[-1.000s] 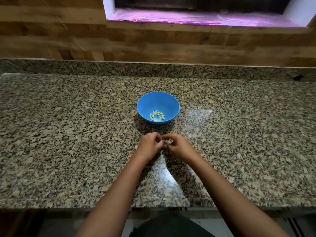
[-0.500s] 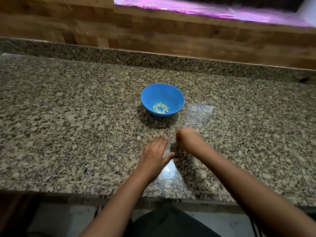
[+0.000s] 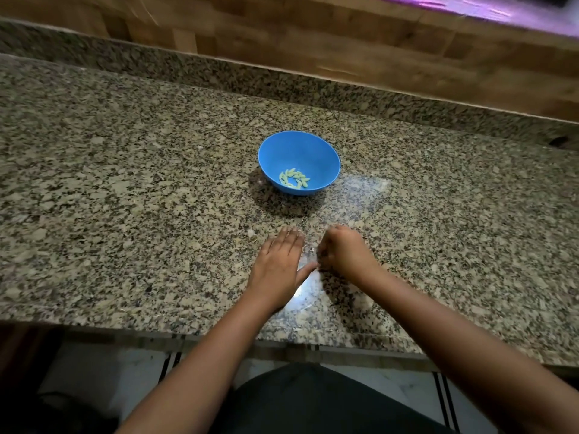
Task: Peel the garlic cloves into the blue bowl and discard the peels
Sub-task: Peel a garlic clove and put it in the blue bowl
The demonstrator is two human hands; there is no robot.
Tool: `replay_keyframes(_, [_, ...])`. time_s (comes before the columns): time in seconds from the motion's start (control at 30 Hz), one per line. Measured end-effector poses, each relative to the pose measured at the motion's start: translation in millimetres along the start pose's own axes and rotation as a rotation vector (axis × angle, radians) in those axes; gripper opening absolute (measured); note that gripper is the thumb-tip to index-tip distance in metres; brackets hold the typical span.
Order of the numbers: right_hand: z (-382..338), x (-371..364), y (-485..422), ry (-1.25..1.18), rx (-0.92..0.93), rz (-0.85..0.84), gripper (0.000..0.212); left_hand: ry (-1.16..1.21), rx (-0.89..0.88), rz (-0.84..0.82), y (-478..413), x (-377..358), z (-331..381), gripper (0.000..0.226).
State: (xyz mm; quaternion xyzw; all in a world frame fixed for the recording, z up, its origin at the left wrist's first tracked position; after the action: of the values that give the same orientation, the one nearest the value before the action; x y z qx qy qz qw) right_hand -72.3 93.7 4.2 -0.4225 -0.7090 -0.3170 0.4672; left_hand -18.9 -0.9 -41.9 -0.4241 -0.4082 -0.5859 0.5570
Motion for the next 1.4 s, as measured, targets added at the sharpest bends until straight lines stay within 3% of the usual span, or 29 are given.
replay_keyframes(0.1, [35,-4,10,-0.625,-0.333,0.062,0.008,0.282,0.081,0.042,-8,10,-7,0.047])
replay_keyframes(0.17, [30,-12,17,-0.979,-0.419,0.03,0.009,0.484,0.104,0.032,-18,16,-8,0.036])
replay_keyframes(0.3, [9,-4,21,-1.145,-0.357,0.014,0.007,0.749,0.051,-0.038,-26,30,5,0.025])
replay_keyframes(0.43, [3,9,19,-1.089,-0.298,-0.02,0.002,0.768,-0.008,-0.008,-26,43,13,0.024])
replay_keyframes(0.6, [-12,14,15,-0.922,-0.244,-0.079,0.015,0.848,0.025,0.02,-34,52,9,0.029])
replay_keyframes(0.73, [-26,35,11,-0.358,-0.026,0.179,0.016,1.002,0.18,-0.066,-38,47,5,0.03])
replay_keyframes(0.83, [-43,37,17,-0.165,0.185,0.299,0.016,1.222,0.322,-0.201,-37,37,4,0.031])
replay_keyframes(0.9, [-34,32,12,-0.286,0.072,0.221,0.017,1.136,0.249,-0.107,-38,41,2,0.03])
replay_keyframes(1.0, [-17,8,11,-0.997,-0.303,-0.045,0.02,1.059,0.137,0.005,-35,45,-2,0.028])
replay_keyframes(1.07, [-19,1,12,-1.268,-0.399,-0.146,0.021,1.036,0.115,0.0,-35,45,-1,0.028])
replay_keyframes(1.1, [-19,2,13,-1.222,-0.392,-0.138,0.021,1.033,0.131,-0.007,-36,45,-1,0.028])
replay_keyframes(1.13, [-17,7,12,-1.031,-0.339,-0.078,0.019,1.062,0.173,-0.027,-36,45,-2,0.029])
replay_keyframes(1.2, [-23,27,12,-0.395,-0.096,0.122,0.015,1.192,0.329,-0.157,-35,34,-1,0.029])
replay_keyframes(1.27, [-43,31,17,-0.075,0.15,0.251,0.016,1.357,0.444,-0.328,-30,23,3,0.029])
replay_keyframes(1.33, [-37,24,15,-0.147,0.123,0.236,0.011,1.405,0.449,-0.353,-30,20,3,0.03])
replay_keyframes(1.4, [-16,13,10,-0.502,-0.122,0.124,0.016,1.289,0.398,-0.257,-33,23,-3,0.029])
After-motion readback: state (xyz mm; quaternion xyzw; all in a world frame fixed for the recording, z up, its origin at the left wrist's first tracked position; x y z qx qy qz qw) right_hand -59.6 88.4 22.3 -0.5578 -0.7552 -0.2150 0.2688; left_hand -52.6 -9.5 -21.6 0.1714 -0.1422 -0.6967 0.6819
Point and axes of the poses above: each hand's wrist, its own y-axis away from the middle knuckle, its own x-axis out of the back of the hand, z = x × y, the point moved 9 cm from there along -y, towards the middle knuckle, and after that the axes turned 4 degrees about x, right-handed, at the moved point
